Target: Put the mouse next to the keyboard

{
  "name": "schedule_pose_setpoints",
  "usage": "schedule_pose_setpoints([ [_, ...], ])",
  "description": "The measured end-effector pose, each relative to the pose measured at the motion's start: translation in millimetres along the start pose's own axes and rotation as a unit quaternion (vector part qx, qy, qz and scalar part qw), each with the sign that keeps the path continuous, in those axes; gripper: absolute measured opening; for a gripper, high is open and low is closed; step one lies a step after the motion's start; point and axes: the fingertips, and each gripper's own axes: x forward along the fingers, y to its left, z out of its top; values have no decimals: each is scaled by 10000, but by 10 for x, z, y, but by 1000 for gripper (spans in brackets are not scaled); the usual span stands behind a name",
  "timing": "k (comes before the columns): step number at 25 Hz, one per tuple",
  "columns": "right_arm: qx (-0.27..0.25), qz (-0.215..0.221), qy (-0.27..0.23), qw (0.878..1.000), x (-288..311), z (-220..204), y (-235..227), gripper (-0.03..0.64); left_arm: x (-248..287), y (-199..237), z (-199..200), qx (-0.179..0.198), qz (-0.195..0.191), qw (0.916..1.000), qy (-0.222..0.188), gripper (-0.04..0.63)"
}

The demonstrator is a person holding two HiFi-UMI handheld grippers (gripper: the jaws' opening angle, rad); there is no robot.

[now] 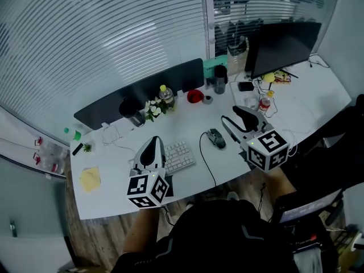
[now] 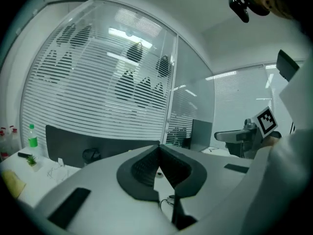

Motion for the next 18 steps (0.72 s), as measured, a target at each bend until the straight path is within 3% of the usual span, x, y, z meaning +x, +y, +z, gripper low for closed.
schedule_pose_setpoints([
  [7,-32,117,-312,9994,-259,293,81,102,-110,-182,151,205,28,9997,-160,29],
  [10,36,135,-389,9991,-306,368,86,9,-151,-244,203,314,66,9993,-183,29],
  [18,-66,152,-370,9992,-334,387,106,0,-251,-218,343,521,389,9970,-430,29],
])
